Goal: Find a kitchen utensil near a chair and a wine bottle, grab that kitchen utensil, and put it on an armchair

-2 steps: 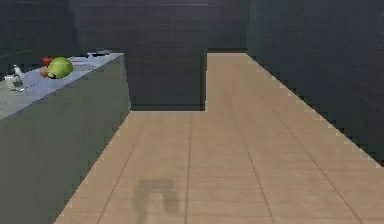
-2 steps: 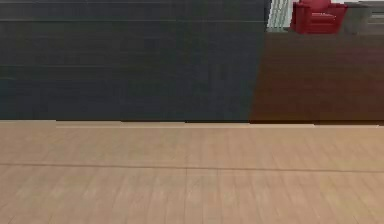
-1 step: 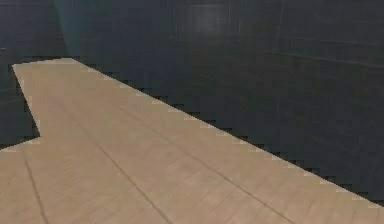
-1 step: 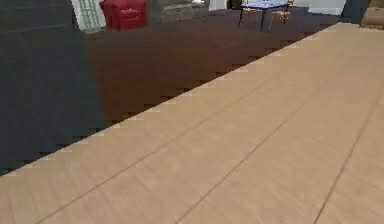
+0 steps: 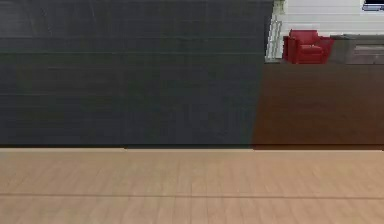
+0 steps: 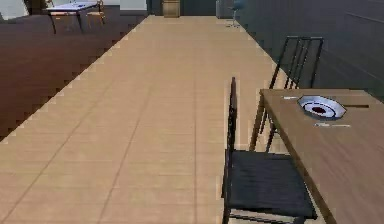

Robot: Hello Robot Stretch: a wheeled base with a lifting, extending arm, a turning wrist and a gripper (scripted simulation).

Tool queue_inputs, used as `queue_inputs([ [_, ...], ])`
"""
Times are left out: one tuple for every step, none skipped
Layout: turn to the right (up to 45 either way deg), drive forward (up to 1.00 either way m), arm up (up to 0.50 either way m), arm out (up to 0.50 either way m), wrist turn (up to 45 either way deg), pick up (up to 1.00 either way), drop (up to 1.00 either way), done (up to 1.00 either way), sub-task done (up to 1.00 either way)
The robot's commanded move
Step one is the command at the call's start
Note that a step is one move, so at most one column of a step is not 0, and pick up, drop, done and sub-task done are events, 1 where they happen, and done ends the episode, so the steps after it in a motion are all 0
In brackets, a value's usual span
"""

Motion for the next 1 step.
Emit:
queue_inputs([
  [33.0,0.00,0.00,0.00,0.0,0.00,0.00,0.00,0.00],
])
